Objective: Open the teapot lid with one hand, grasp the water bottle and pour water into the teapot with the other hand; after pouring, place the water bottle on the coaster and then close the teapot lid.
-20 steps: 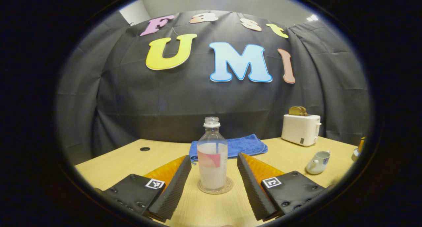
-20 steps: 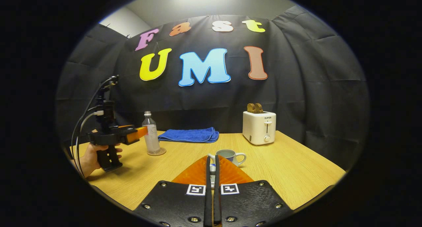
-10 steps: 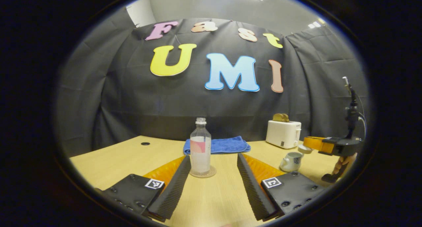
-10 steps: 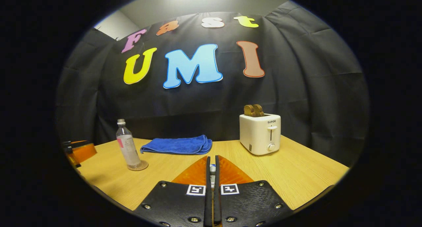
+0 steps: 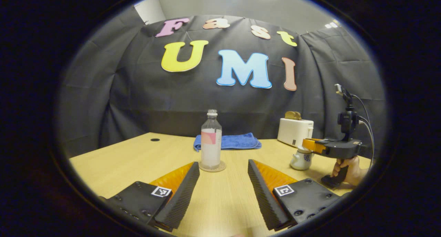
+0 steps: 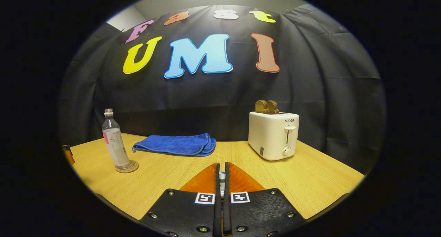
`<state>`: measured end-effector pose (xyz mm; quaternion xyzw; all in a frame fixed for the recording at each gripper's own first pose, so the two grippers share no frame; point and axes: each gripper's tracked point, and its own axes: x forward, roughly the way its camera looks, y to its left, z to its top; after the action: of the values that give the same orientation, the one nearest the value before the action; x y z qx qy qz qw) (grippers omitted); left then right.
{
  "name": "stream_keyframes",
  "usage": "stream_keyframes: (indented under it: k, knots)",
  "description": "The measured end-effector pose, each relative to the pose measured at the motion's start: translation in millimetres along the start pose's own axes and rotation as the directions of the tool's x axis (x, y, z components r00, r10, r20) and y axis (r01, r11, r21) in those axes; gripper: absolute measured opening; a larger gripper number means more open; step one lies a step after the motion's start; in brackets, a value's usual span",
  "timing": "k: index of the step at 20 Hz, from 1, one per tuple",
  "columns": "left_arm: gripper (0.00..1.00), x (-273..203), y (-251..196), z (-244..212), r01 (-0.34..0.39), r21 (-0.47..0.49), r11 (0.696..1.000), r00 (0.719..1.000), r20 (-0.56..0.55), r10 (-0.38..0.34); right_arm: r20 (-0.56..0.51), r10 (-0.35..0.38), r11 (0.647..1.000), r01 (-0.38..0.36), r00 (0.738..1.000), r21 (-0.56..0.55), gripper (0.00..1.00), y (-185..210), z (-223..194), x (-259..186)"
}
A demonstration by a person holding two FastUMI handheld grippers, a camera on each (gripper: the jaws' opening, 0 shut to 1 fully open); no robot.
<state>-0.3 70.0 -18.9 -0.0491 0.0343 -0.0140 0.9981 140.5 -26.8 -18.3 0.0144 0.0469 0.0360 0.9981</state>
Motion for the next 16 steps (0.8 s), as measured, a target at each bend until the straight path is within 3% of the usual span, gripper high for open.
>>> stream_keyframes:
  k: [6,8,11,12,15,16]
  knots:
    - [0.97,-0.1,-2.9,3.7,-0.001,0.018,1.0,1.0,0.012,0.0,-0.026,-0.006,1.0,0.006,1.0,-0.01,0.02,-1.2,-8.8,-0.2]
    - [0.97,-0.5,-2.9,2.1,-0.005,0.018,1.0,1.0,0.008,0.005,-0.031,-0.012,1.0,0.012,0.999,-0.016,0.08,-1.2,-8.1,0.6]
    - [0.97,-0.2,-5.2,2.5,-0.011,0.033,0.999,1.0,0.015,0.011,0.097,-0.053,0.995,0.061,0.994,-0.08,0.29,-6.7,33.8,-25.0]
    - [0.97,-0.6,-6.1,2.7,-0.014,0.045,0.999,1.0,0.019,0.013,0.123,-0.053,0.993,0.066,0.991,-0.1,0.48,-4.5,41.2,-37.1]
    - [0.97,-1.4,-24.9,7.2,-0.009,0.081,0.997,0.999,0.052,0.004,0.095,0.001,0.997,0.007,0.995,-0.082,0.75,19.2,30.3,-88.7]
    - [0.97,-2.1,-33.7,6.6,-0.003,0.086,0.996,0.998,0.056,-0.002,0.077,0.015,0.998,-0.01,0.997,-0.062,0.76,27.1,21.8,-103.7]
